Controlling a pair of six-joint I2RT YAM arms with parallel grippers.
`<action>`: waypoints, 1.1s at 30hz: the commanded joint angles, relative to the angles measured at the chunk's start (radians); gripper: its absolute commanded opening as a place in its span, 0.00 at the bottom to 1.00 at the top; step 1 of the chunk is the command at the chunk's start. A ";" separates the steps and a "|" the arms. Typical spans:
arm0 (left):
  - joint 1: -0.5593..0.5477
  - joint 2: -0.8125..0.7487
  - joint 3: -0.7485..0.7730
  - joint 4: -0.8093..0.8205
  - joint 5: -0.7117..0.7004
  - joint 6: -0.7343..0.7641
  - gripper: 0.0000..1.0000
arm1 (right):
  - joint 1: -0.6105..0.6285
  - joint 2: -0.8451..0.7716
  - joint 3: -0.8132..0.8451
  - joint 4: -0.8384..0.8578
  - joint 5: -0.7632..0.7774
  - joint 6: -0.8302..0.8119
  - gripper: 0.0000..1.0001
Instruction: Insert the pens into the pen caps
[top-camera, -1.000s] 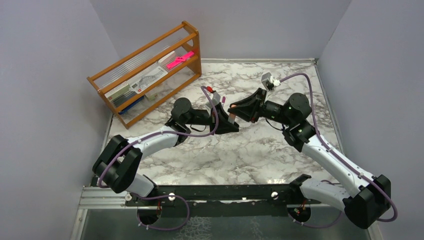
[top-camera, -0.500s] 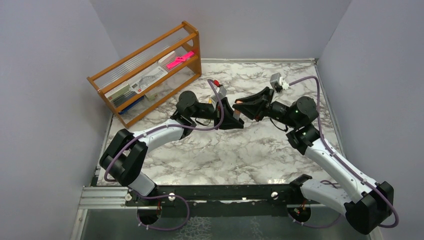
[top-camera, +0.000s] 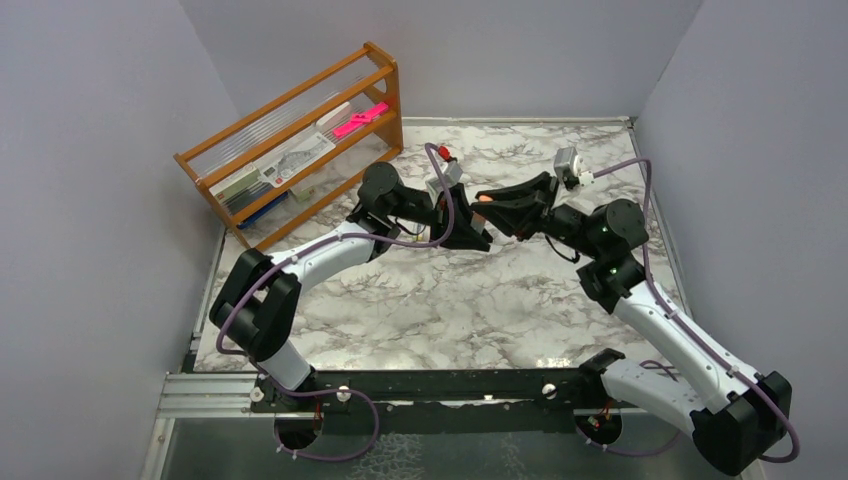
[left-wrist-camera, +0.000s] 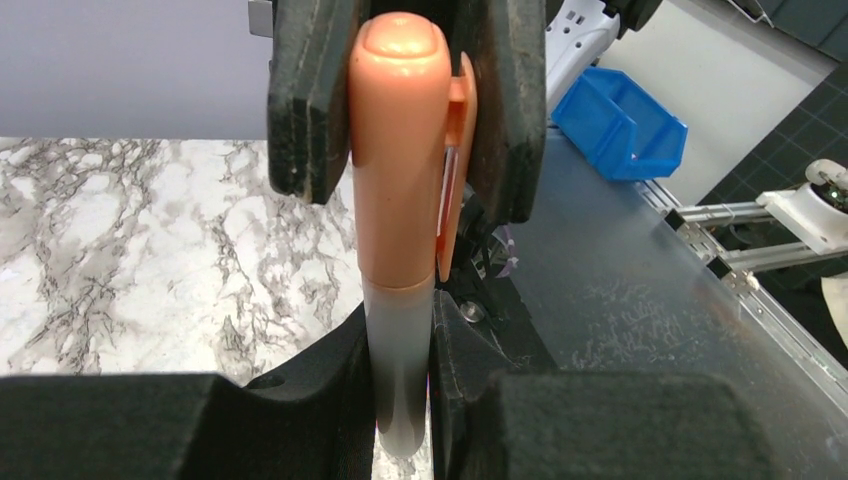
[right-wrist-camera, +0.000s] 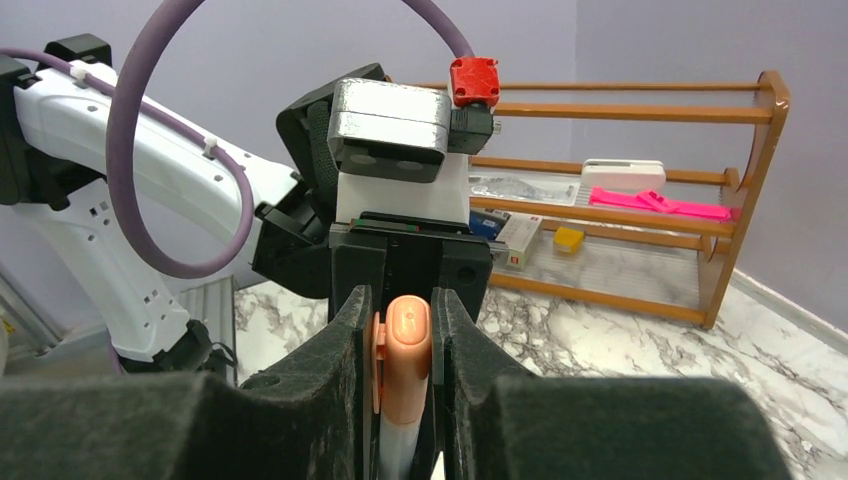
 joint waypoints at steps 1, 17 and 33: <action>0.017 -0.029 0.135 0.147 -0.081 -0.052 0.00 | 0.022 0.062 -0.088 -0.404 -0.125 -0.069 0.01; 0.023 -0.015 0.197 0.147 -0.073 -0.007 0.00 | 0.022 0.099 -0.149 -0.503 -0.112 -0.044 0.01; 0.044 0.018 0.313 0.147 -0.044 -0.031 0.00 | 0.022 0.101 -0.168 -0.523 -0.089 -0.043 0.01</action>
